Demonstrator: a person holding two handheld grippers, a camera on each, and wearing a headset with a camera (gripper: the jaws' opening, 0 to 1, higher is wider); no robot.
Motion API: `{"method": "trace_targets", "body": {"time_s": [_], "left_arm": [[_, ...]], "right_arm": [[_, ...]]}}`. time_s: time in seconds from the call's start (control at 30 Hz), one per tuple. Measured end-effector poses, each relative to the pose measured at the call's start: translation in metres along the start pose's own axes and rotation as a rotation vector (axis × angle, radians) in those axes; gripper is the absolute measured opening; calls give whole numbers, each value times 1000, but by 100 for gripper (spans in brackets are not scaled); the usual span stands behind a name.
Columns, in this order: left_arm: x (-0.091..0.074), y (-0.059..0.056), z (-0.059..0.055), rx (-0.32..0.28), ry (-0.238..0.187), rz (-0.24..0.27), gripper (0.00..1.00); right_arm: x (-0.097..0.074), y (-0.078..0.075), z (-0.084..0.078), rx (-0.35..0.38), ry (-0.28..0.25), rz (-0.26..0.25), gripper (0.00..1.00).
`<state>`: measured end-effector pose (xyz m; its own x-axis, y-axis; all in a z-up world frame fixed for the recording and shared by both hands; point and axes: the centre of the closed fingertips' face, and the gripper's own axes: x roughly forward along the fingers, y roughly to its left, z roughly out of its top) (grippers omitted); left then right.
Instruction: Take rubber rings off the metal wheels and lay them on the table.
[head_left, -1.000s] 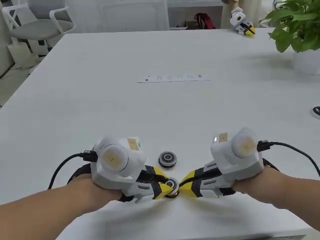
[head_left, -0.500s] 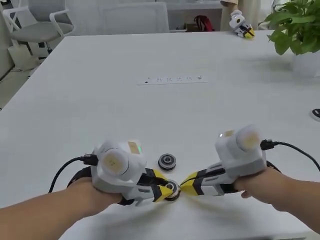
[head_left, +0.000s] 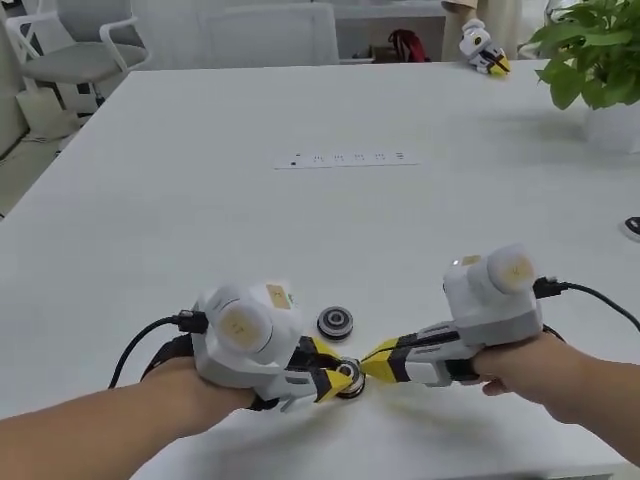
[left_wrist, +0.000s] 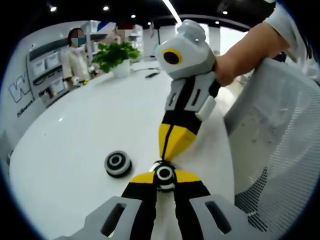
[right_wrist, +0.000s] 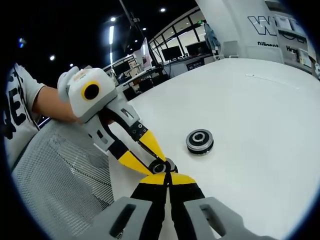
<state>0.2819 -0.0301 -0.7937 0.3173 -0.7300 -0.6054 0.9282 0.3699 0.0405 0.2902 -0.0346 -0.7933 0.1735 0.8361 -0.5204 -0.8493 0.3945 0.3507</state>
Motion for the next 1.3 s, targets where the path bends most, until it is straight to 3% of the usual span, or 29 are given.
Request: {"method": "trace_targets", "body": {"time_s": [0.4, 0.5, 0.53, 0.57, 0.73, 0.83, 1.17, 1.3], "left_arm": [[0, -2, 0, 4, -2, -10, 12], [0, -2, 0, 7, -2, -10, 12], [-1, -1, 0, 13, -1, -10, 12], [-1, -1, 0, 7, -4, -8, 12], [-1, -2, 0, 10, -5, -8, 13], [-1, -2, 0, 36, -2, -12, 13], [-2, -2, 1, 41, -2, -15, 16], [-6, -6, 4, 28, -14, -49, 22]], "right_arm": [[3, 13, 1, -56, 19, 35, 0], [5, 22, 7, -44, -7, 81, 0], [6, 29, 15, -40, -44, 106, 0], [4, 28, 10, -48, -13, 99, 0], [4, 20, 3, -58, 5, 75, 0], [2, 15, 2, -44, 3, 63, 0], [-1, 11, 5, -17, -15, 46, 0], [-2, 10, 7, -3, -26, 44, 0]]}}
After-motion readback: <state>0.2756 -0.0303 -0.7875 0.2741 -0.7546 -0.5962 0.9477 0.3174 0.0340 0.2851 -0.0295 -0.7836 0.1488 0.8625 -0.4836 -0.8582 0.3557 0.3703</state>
